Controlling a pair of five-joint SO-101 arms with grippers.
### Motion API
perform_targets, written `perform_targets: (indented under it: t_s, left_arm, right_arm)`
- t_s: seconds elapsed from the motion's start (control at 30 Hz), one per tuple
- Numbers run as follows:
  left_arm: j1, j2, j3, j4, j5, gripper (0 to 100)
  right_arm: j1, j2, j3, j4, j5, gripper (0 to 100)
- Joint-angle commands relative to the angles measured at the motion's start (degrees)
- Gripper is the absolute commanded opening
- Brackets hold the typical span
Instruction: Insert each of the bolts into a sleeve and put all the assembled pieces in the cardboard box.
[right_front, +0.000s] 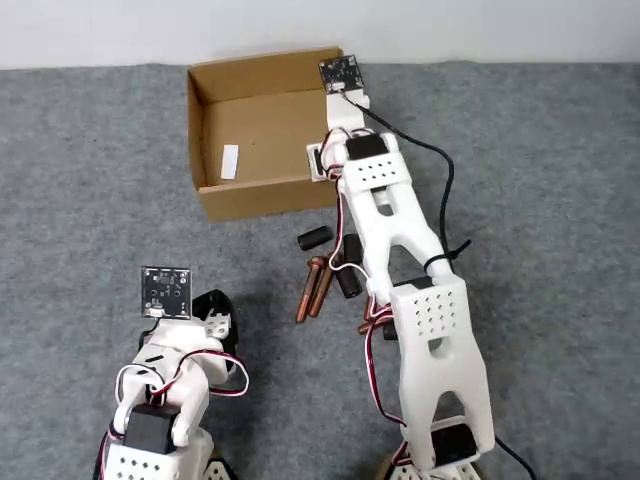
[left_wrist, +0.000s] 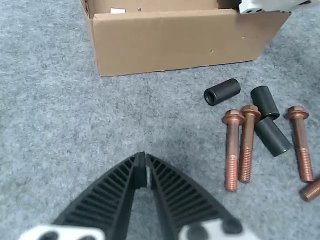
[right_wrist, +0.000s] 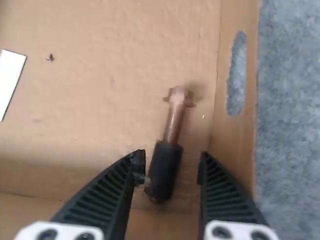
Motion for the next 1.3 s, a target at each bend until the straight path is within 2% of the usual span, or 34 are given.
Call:
perform_targets:
  t_s: [0.0,0.27,0.43,0.6,0.8,1.03,1.27]
  left_arm:
    - [-0.35,-0.09,-0.31,0.44,-0.18,0]
    - [-0.35,-0.09,-0.22,0.53,-0.18,0]
    - [-0.35,-0.09,-0.22,0.53,-0.18,0]
    - [-0.35,-0.09,-0.22,0.53,-0.18,0]
    - [-0.35,-0.09,-0.22,0.53,-0.18,0]
    - [-0.35,-0.09,-0.22,0.79,-0.18,0]
    - [-0.35,-0.09,-0.22,1.41,-0.18,0]
  right_arm:
    - [0.4,-1.19,-7.12,2.68,0.44,16.1]
    - [-2.68,-3.38,-24.26,19.74,0.7,0.6]
    - [-3.91,-3.3,-33.49,32.4,0.62,0.9]
    - [-4.35,-3.56,-36.57,44.18,0.44,0.8]
    - [-3.91,-5.05,-33.32,44.0,0.18,0.8]
    - [-3.65,-11.38,-15.12,44.0,-7.74,0.9]
    - [-1.98,-13.32,-5.1,43.38,-9.05,2.4]
